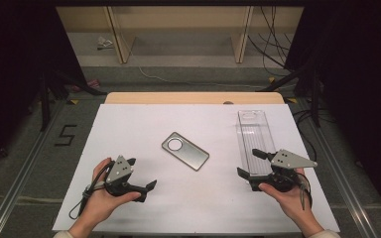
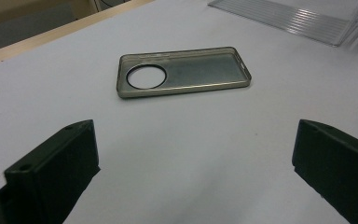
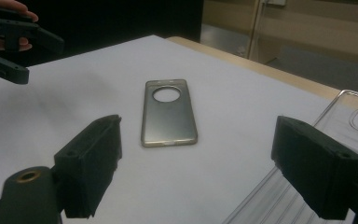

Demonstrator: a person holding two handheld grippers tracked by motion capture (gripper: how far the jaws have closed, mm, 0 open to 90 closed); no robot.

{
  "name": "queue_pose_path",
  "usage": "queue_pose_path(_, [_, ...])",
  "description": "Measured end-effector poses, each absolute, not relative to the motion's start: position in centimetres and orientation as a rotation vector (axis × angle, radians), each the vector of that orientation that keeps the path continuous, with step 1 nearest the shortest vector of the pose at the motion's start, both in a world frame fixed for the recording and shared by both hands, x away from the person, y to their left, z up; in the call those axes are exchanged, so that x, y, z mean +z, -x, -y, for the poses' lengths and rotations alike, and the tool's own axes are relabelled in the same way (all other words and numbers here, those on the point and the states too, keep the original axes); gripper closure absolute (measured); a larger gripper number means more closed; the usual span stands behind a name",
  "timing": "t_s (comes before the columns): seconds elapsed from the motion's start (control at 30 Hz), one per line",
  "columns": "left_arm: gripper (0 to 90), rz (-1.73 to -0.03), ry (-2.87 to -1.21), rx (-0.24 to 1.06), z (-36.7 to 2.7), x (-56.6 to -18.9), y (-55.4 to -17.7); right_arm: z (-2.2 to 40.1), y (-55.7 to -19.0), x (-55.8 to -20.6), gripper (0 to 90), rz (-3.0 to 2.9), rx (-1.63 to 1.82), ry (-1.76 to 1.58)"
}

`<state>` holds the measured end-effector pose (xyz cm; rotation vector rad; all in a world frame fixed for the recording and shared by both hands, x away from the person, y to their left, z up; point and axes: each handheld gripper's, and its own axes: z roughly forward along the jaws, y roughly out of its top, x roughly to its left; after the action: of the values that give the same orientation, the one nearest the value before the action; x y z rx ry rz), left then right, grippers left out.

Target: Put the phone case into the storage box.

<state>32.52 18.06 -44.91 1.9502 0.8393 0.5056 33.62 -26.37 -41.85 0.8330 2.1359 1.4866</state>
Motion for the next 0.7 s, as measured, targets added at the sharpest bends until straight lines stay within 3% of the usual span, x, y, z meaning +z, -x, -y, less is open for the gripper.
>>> queue_pose_path(0.33, [0.1, -0.838, -1.955, 0.509, -18.0, -44.9, -32.5, 26.2, -33.7, -41.6, 23.5, -2.115, 1.475, -0.855])
queue_pose_path(0.5, [0.4, -0.838, -1.956, 0.510, -18.0, -44.9, -32.5, 25.8, -33.9, -41.6, 47.6, -2.126, 1.464, -0.845])
queue_pose_path(0.7, [0.5, -0.838, -1.957, 0.512, -18.0, -45.0, -32.5, 24.0, -34.2, -41.8, 66.2, -2.196, 1.412, -0.764])
